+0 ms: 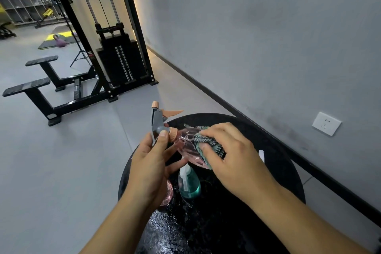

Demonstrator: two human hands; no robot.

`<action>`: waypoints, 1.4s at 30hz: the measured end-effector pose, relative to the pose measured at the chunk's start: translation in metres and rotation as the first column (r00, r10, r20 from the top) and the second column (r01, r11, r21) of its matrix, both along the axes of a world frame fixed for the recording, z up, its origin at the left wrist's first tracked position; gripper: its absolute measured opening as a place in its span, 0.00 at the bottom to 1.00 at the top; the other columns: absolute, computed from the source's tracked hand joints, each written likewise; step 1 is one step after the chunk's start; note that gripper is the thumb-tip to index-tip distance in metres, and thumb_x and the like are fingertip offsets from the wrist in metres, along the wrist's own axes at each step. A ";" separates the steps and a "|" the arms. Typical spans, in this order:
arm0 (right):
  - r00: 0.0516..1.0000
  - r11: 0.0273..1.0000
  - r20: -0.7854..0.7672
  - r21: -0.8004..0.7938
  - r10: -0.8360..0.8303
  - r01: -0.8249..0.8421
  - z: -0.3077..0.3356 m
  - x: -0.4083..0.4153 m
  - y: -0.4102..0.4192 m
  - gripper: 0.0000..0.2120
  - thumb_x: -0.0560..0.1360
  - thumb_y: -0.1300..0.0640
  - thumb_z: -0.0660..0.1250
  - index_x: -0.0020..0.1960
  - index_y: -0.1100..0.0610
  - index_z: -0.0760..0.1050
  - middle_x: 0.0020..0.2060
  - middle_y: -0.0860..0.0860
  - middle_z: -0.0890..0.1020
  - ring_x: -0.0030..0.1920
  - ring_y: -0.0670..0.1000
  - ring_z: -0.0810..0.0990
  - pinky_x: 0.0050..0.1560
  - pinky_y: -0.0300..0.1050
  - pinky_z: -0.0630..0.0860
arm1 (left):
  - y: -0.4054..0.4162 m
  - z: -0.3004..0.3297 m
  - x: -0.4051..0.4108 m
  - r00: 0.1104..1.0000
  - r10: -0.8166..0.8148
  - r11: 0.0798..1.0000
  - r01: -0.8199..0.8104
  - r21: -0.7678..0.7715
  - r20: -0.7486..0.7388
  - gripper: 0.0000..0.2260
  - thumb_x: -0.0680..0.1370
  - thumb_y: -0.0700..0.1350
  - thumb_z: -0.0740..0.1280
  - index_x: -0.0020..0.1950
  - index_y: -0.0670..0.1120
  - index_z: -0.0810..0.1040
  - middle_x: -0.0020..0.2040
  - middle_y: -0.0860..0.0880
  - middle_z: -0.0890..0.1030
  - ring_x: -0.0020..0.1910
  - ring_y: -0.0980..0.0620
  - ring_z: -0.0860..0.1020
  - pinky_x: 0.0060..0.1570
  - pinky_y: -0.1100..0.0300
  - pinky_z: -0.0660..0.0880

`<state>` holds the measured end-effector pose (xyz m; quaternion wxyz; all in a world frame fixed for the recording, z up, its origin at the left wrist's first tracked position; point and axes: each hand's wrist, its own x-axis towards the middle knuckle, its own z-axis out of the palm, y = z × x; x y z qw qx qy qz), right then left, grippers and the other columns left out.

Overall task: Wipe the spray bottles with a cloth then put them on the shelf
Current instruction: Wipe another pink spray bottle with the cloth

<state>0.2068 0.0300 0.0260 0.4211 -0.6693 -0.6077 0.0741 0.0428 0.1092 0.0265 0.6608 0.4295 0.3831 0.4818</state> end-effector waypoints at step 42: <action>0.955 0.996 -0.288 0.042 -0.069 0.084 0.001 0.001 -0.001 0.13 0.76 0.50 0.75 0.60 0.46 0.82 0.55 0.37 0.80 0.57 0.35 0.78 0.54 0.23 0.70 | 0.008 0.013 -0.009 0.996 0.091 0.995 -0.091 0.042 0.013 0.10 0.86 0.48 0.64 0.60 0.42 0.81 0.50 0.46 0.88 0.47 0.46 0.88 0.43 0.46 0.87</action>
